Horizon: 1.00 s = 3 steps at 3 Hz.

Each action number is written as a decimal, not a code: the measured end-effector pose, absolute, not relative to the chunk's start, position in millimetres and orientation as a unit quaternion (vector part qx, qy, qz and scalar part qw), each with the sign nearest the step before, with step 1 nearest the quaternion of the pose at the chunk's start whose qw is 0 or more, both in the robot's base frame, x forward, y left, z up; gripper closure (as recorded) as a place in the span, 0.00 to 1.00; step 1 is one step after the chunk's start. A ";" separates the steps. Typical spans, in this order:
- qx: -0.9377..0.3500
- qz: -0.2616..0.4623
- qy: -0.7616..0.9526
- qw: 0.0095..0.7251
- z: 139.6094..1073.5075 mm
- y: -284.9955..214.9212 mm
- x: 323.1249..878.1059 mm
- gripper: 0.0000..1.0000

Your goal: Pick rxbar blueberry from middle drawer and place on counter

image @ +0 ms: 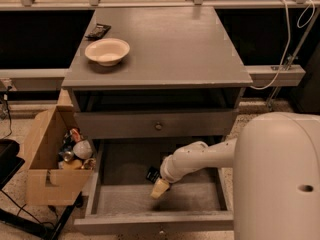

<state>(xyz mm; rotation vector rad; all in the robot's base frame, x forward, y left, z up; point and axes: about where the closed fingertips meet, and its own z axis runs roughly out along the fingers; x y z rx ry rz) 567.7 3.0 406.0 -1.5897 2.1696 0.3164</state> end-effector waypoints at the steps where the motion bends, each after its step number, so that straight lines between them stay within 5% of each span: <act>1: -0.559 0.109 0.802 0.179 365.3 -6.6 577.7 0.00; 2: -0.550 0.107 0.813 0.158 343.6 -15.2 580.6 0.00; 3: -0.550 0.108 0.813 0.157 341.7 -14.9 579.7 0.16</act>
Offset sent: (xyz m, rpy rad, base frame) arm 0.0190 -0.0300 -0.0859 -0.1043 0.1382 -0.0926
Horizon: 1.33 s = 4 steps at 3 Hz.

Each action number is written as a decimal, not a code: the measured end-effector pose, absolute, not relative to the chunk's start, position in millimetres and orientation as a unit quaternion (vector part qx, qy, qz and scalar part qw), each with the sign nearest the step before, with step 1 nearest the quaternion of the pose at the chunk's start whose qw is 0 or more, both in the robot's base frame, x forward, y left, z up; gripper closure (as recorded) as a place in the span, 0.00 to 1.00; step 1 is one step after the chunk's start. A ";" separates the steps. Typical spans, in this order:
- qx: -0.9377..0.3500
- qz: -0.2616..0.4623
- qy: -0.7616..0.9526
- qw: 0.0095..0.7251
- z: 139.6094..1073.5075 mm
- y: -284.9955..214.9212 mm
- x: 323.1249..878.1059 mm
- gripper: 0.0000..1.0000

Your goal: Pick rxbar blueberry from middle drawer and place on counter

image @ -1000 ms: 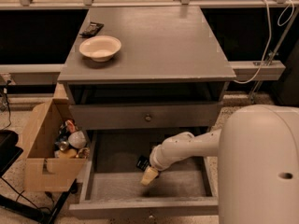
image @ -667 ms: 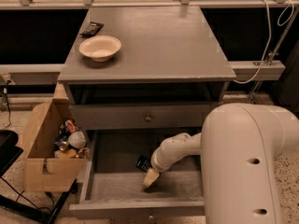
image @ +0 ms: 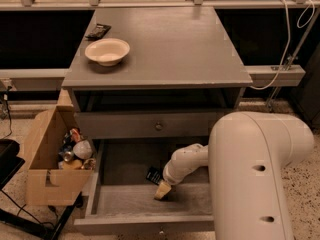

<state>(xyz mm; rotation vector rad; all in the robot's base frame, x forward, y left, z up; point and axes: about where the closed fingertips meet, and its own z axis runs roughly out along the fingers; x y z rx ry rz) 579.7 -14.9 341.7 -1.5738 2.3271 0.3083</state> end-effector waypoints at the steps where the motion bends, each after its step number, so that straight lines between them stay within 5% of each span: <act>1: -0.550 0.109 0.813 0.156 340.4 -14.2 578.7 0.41; 4: -0.550 0.108 0.813 0.156 353.7 -14.2 578.7 1.00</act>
Offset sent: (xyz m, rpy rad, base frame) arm -0.0009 0.0006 -0.0012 0.0000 0.0023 0.0012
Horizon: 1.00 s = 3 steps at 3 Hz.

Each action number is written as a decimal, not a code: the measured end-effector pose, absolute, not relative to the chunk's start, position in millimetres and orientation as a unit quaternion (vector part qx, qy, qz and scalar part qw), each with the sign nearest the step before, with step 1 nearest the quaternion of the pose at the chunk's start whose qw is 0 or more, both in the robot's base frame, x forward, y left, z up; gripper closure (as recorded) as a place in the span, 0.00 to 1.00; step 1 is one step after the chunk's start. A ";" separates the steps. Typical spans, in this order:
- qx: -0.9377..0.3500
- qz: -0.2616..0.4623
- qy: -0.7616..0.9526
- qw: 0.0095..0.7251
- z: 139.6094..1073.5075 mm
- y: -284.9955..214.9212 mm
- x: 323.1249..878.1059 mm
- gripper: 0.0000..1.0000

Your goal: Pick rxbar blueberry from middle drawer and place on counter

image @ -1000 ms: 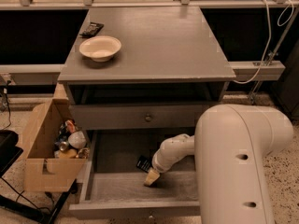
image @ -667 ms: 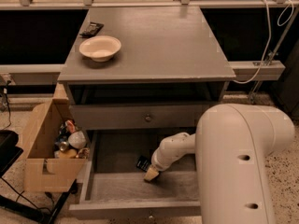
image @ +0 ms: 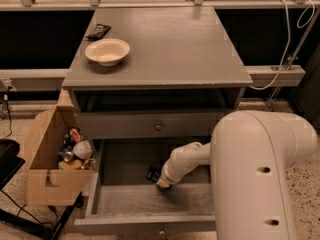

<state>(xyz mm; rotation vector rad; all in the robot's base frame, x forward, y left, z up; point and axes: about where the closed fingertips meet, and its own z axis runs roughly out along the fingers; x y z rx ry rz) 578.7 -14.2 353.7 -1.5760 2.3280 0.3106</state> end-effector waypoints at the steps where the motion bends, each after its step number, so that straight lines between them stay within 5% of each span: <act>1: -0.550 0.108 0.813 0.156 353.7 -14.2 578.7 1.00; 3: -0.577 0.078 0.807 0.100 446.1 -10.3 550.8 1.00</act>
Offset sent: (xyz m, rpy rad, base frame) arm -0.0063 -0.0021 0.1116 -0.1375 0.0070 0.0587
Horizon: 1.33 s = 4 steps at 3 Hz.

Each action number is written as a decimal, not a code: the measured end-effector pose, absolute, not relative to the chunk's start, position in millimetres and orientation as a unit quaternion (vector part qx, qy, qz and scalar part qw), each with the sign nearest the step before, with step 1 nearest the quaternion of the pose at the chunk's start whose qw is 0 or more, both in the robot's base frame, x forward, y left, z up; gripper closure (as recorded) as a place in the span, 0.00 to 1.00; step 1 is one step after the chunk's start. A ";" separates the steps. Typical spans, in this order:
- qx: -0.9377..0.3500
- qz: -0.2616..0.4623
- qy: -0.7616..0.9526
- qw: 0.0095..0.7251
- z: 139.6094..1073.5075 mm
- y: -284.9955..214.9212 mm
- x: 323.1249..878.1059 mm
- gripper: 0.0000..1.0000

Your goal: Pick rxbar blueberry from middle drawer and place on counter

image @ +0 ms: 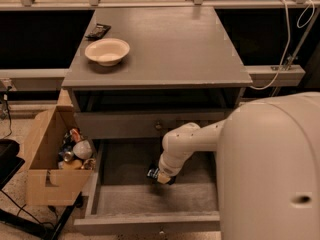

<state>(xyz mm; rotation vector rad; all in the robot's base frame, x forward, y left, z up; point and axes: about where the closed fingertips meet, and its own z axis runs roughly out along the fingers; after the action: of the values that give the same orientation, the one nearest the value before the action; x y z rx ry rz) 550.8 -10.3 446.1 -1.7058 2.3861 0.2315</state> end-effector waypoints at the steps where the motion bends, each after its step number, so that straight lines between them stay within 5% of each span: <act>1: -0.588 0.068 0.802 0.080 522.7 -12.8 523.7 1.00; 4: -0.527 0.021 0.819 0.227 787.8 -41.8 518.2 1.00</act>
Offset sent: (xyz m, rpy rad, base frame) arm -0.0559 -0.0183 0.3081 -0.0325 -0.2021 -0.0530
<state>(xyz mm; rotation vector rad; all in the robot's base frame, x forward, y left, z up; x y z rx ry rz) 518.2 -41.8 787.8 -1.4526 2.2559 0.0577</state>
